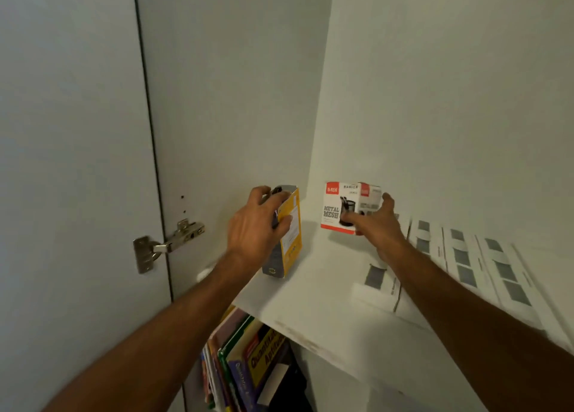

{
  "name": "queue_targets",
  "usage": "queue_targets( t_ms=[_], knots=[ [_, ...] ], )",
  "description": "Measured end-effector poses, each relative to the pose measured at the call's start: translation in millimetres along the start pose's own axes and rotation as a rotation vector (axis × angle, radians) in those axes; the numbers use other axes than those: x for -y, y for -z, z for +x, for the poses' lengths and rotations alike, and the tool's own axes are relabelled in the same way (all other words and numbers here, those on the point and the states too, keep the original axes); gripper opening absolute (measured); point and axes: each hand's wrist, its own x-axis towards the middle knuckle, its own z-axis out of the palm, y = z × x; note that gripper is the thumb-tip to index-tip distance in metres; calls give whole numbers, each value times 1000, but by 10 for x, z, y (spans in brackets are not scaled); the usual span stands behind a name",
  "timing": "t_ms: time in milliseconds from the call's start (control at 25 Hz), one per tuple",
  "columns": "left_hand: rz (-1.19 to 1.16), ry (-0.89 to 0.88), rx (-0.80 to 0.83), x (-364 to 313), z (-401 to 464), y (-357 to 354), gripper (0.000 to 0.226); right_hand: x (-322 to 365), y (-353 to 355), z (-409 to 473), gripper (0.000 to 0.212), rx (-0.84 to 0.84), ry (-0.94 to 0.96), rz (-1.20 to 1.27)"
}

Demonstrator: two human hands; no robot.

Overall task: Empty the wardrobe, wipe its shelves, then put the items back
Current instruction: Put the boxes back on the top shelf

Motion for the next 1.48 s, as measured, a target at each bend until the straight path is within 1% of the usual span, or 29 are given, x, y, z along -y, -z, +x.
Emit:
queue_targets(
  t_ms=[160, 320, 400, 520, 760, 840, 920, 1000, 1120, 1240, 1320, 1480],
  knots=[
    [-14, -82, 77, 10, 435, -419, 49, -171, -39, 372, 117, 10, -23, -44],
    [-81, -109, 177, 191, 994, -787, 46, -252, -65, 675, 115, -14, -11, -90],
    [-129, -135, 213, 266, 1225, -1010, 47, -308, -102, 799, 118, -30, -10, -123],
    [-197, -164, 219, 326, 1580, -1346, 47, -358, -151, 1004, 123, -80, 1, -197],
    [-65, -190, 211, 313, 2177, -1896, 41, -494, -207, 1413, 133, -68, -86, -297],
    [-43, -162, 231, 265, 2302, -2010, 43, -535, -227, 1511, 128, -65, -119, -333],
    [-33, -142, 244, 223, 2407, -2093, 47, -561, -228, 1607, 118, -61, -144, -383],
    [5, -168, 224, 188, 2479, -2141, 52, -565, -210, 1676, 112, -49, -157, -457],
    [94, -214, 163, 142, 2538, -2181, 51, -588, -196, 1730, 122, -88, -145, -583],
    [92, -197, 182, 116, 2551, -2206, 41, -623, -218, 1730, 124, -139, -80, -614],
    [61, -180, 189, 117, 2545, -2234, 44, -638, -223, 1740, 117, -136, -25, -665],
    [26, -200, 154, 146, 2515, -2309, 59, -656, -231, 1768, 95, -108, 33, -763]
  ],
)
